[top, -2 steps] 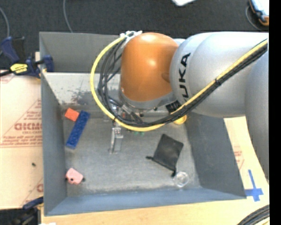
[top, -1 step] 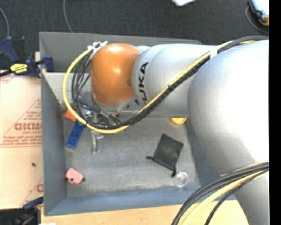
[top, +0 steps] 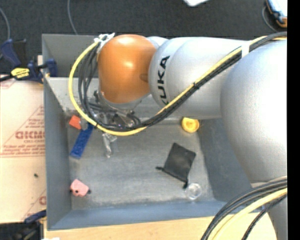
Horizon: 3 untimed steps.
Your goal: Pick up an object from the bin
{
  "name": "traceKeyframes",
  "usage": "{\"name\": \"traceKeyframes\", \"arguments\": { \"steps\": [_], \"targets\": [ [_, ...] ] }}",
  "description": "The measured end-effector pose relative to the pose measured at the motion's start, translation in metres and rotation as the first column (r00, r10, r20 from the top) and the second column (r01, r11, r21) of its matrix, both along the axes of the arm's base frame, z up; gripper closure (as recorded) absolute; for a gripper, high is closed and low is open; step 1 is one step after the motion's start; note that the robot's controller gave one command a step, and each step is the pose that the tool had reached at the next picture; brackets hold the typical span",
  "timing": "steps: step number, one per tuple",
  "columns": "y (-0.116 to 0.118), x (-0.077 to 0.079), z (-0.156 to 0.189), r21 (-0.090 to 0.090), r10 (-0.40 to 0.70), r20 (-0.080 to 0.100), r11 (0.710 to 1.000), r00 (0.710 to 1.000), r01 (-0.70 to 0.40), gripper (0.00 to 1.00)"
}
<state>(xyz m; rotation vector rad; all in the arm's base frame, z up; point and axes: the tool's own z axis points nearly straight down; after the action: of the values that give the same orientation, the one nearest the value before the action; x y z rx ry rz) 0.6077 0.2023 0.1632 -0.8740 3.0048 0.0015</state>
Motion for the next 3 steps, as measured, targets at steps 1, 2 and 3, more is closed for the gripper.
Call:
{"name": "traceKeyframes", "arguments": {
  "steps": [1,2,3],
  "targets": [
    [0.032,0.009,-0.064,-0.002,0.224,-0.005,0.975,0.975,-0.224,0.00],
    [0.023,0.017,-0.090,-0.009,0.544,0.007,0.839,0.839,-0.544,0.00],
    [0.033,0.017,-0.090,-0.010,0.623,0.008,0.782,0.782,-0.623,1.00]
  ]
}}
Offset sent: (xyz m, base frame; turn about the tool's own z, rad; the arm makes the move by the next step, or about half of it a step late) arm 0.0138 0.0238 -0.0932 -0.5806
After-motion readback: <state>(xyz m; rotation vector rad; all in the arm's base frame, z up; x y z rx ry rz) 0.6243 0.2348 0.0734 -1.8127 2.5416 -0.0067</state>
